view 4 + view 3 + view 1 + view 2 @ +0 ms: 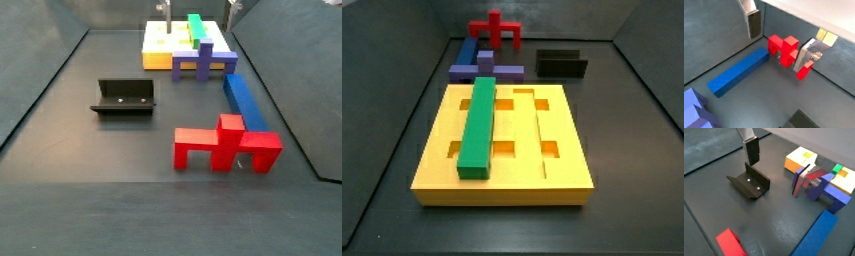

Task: Pick up the blue object. Move up. Move to above the board. Insert the blue object.
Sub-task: Pick up the blue object.

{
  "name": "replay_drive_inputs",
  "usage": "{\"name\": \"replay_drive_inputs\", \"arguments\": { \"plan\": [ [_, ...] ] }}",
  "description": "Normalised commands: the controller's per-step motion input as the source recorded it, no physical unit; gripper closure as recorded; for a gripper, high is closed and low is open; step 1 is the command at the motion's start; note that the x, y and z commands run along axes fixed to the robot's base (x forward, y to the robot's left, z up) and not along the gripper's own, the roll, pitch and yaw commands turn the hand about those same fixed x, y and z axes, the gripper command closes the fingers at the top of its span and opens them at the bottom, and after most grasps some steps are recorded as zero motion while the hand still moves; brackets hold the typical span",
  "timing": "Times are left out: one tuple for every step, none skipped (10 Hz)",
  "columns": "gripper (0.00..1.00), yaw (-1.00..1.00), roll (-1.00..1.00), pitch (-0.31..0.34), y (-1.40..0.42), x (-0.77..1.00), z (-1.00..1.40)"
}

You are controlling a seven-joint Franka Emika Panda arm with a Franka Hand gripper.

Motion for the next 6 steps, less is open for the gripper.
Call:
{"name": "replay_drive_inputs", "arguments": {
  "plan": [
    [0.00,0.00,-0.08,-0.040,0.00,-0.04,-0.15],
    [0.00,-0.15,-0.12,-0.201,0.00,-0.82,-0.77],
    [0.00,-0.07,-0.06,-0.181,0.00,-1.00,-0.83],
    [0.00,0.00,-0.03,-0.171,0.00,-1.00,-0.79],
    [0.00,0.00,0.00,-0.167,-0.07,-1.00,-0.82],
    [0.00,-0.03,0.03,-0.149,-0.15,-1.00,-0.86]
  ]
}}
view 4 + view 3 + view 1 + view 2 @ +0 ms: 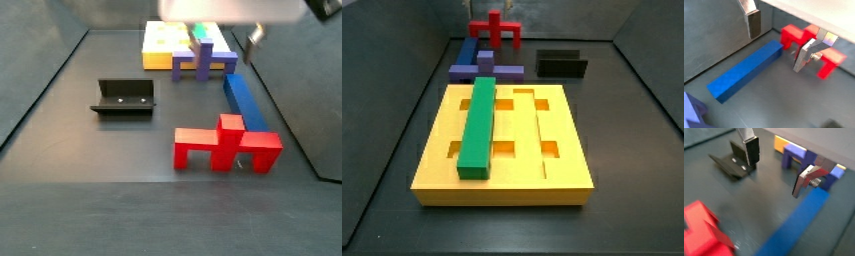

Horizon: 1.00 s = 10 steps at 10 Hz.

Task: Pick up the blue object. Move up. Move to above the board. Insert the blue object.
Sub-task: Pick up the blue object.

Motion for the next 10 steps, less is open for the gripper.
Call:
{"name": "replay_drive_inputs", "arguments": {
  "plan": [
    [0.00,0.00,0.11,-0.136,-0.19,-0.96,-0.81],
    [0.00,0.00,0.13,-0.139,-0.24,-0.78,-0.82],
    [0.00,0.00,0.09,-0.246,-0.19,-0.55,-0.78],
    [0.00,0.00,0.00,-0.163,0.00,-0.15,-0.64],
    [0.00,-0.04,0.00,-0.063,0.09,0.00,-0.65],
    [0.00,-0.05,0.00,-0.004,0.14,0.00,-0.58],
    [0.00,-0.06,0.00,0.000,0.15,0.01,-0.53],
    [0.00,-0.06,0.00,0.000,0.03,0.00,-0.45],
    [0.00,-0.02,-0.03,0.000,0.00,0.08,-0.33],
    [0.00,-0.04,-0.01,0.000,0.00,0.10,-0.31]
  ]
}}
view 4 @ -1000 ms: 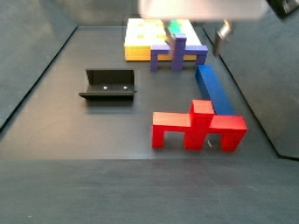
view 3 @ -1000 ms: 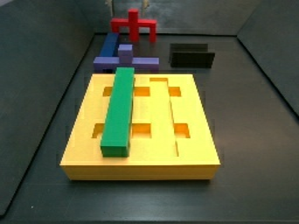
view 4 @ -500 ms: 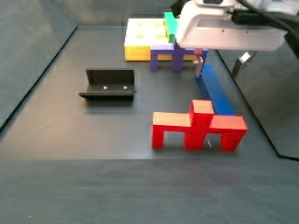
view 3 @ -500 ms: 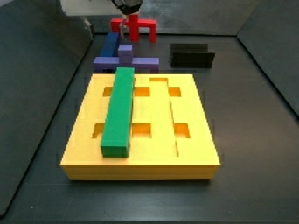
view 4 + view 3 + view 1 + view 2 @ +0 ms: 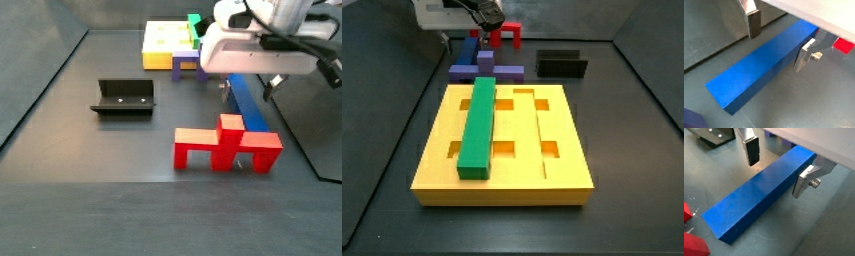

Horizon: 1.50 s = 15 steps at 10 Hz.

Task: Pick up the blue object. Move up. Move to above the board. Insert the blue object.
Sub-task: Pick up the blue object.

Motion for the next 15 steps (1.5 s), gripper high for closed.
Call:
{"name": "replay_drive_inputs", "arguments": {
  "plan": [
    [0.00,-0.03,0.00,0.000,0.00,0.04,-0.31],
    [0.00,0.00,0.00,0.000,0.00,0.00,-0.18],
    [0.00,0.00,0.00,0.000,0.00,0.00,0.00],
    [1.00,0.00,0.00,0.000,0.00,0.00,0.00],
    [1.00,0.00,0.00,0.000,0.00,0.00,0.00],
    [1.00,0.00,0.00,0.000,0.00,0.00,0.00],
    [1.00,0.00,0.00,0.000,0.00,0.00,0.00],
    [1.00,0.00,0.00,0.000,0.00,0.00,0.00],
    [1.00,0.00,0.00,0.000,0.00,0.00,0.00],
    [1.00,0.00,0.00,0.000,0.00,0.00,0.00],
    [1.00,0.00,0.00,0.000,0.00,0.00,0.00],
    [1.00,0.00,0.00,0.000,0.00,0.00,0.00],
    [1.00,0.00,0.00,0.000,0.00,0.00,0.00],
    [1.00,0.00,0.00,0.000,0.00,0.00,0.00],
    [1.00,0.00,0.00,0.000,0.00,0.00,0.00]
  ]
}}
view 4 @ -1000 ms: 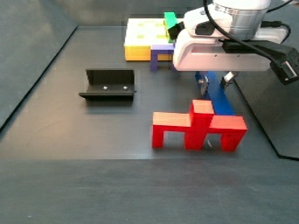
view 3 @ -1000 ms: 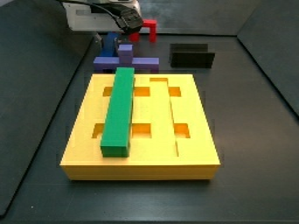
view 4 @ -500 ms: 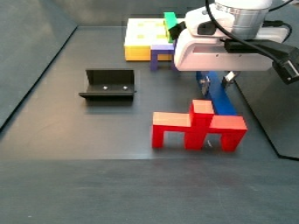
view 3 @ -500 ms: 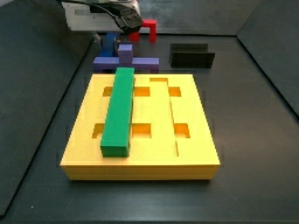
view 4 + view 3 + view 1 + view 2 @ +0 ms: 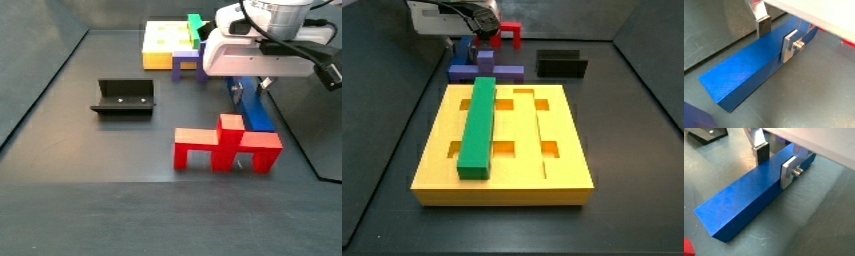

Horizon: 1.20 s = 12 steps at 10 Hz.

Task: Pick up the blue object. Move up. Move to above the board. Insert the blue object.
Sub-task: Pick up the blue object, then move up, then move to above the board.

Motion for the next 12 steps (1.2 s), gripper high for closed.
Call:
{"name": "replay_drive_inputs", "arguments": {
  "plan": [
    [1.00,0.00,0.00,0.000,0.00,0.00,0.00],
    [1.00,0.00,0.00,0.000,0.00,0.00,0.00],
    [1.00,0.00,0.00,0.000,0.00,0.00,0.00],
    [1.00,0.00,0.00,0.000,0.00,0.00,0.00],
    [1.00,0.00,0.00,0.000,0.00,0.00,0.83],
    [1.00,0.01,0.01,-0.047,0.03,0.09,0.89],
    [1.00,0.00,0.00,0.018,0.03,0.00,0.60],
    [1.00,0.00,0.01,0.012,0.02,0.00,0.39],
    [1.00,0.00,0.00,0.000,0.00,0.00,1.40],
    [1.00,0.00,0.00,0.024,-0.01,-0.01,1.40],
    [1.00,0.00,-0.01,0.060,-0.01,-0.05,1.40],
    [1.00,0.00,0.02,0.030,0.00,-0.02,1.40]
  ]
}}
